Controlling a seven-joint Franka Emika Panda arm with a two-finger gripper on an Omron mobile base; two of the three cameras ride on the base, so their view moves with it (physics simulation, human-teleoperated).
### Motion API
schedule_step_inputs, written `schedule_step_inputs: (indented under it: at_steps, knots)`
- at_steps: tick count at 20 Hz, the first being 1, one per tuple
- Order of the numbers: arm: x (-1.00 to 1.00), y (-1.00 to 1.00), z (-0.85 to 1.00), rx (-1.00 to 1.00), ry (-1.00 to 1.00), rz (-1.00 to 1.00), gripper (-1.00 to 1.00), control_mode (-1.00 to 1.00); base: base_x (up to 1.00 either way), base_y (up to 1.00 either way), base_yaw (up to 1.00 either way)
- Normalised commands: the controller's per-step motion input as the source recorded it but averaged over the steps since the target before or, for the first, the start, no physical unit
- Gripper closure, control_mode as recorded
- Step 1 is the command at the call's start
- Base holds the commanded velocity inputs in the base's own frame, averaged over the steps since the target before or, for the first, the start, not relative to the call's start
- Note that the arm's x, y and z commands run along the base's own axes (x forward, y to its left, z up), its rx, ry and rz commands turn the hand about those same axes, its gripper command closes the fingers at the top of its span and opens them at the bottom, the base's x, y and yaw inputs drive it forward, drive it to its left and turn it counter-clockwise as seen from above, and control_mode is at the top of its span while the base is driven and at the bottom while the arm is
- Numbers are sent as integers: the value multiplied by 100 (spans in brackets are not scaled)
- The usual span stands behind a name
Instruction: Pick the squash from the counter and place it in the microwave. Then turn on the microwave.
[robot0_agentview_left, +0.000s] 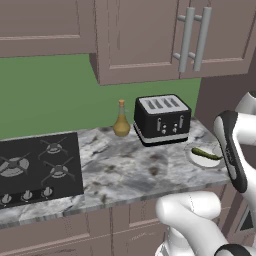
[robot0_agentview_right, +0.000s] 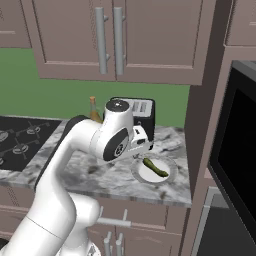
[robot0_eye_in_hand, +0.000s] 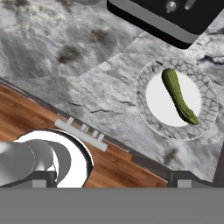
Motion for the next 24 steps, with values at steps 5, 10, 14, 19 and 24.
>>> schedule_step_inputs:
  at_steps: [5,10,14,19,24]
  knots:
    - [35,-17,-31,0,0,5,-100,-100,0,0,0]
    - [28,-23,-28,0,0,4,-100,-100,0,0,0]
    - [27,-22,-27,0,0,3,-100,-100,0,0,0]
    - [28,-21,-24,0,0,3,-100,-100,0,0,0]
    - [35,-8,-24,0,0,2,-100,-100,0,0,0]
